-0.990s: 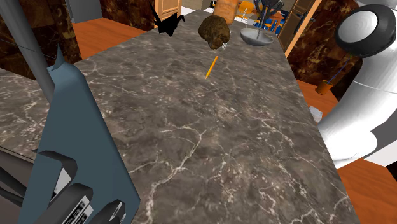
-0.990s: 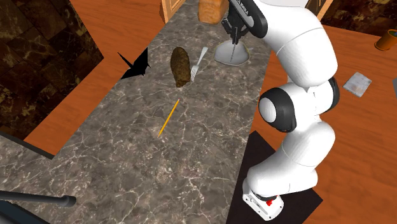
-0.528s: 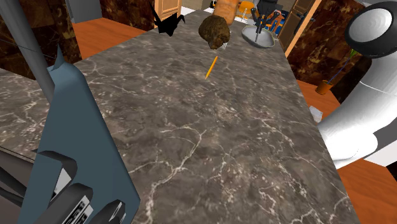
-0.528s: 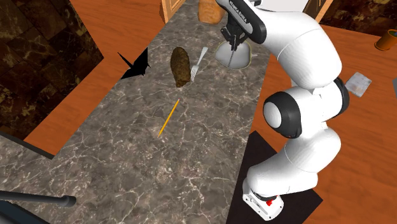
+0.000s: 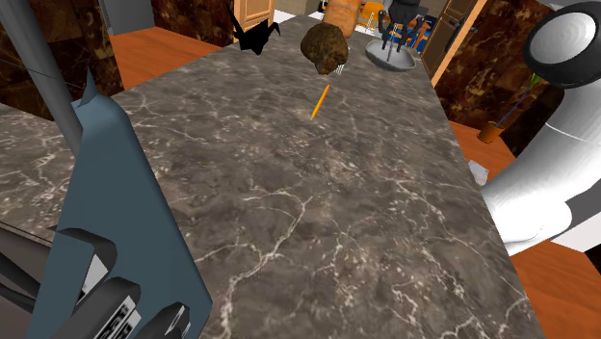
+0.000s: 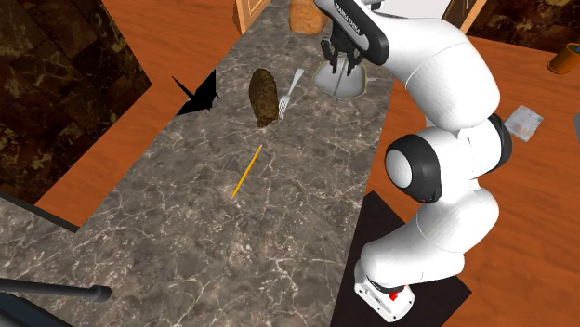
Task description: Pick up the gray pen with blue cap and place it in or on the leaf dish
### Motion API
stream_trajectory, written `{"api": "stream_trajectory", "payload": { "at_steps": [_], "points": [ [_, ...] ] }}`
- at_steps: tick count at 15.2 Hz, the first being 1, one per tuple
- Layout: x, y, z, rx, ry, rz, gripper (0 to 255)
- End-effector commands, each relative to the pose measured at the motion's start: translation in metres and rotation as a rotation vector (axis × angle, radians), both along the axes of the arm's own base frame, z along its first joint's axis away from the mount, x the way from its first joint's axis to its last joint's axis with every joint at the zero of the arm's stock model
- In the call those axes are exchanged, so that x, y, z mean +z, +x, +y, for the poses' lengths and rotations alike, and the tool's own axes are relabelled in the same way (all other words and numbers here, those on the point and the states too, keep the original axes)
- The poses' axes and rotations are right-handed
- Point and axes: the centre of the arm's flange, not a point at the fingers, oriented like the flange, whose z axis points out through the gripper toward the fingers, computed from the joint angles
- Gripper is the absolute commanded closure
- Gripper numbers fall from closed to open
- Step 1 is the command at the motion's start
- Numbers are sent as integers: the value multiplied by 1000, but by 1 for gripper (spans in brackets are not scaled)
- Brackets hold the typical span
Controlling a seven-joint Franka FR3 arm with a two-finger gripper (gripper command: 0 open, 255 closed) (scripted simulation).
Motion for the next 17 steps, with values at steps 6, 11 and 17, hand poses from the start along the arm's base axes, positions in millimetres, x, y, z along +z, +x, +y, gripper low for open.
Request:
{"api": "stream_trajectory", "payload": {
  "at_steps": [6, 11, 17],
  "points": [
    [12, 2, 0, 1, 2, 3, 0],
    [48, 7, 0, 1, 2, 3, 0],
    [48, 7, 0, 1, 2, 3, 0]
  ]
}}
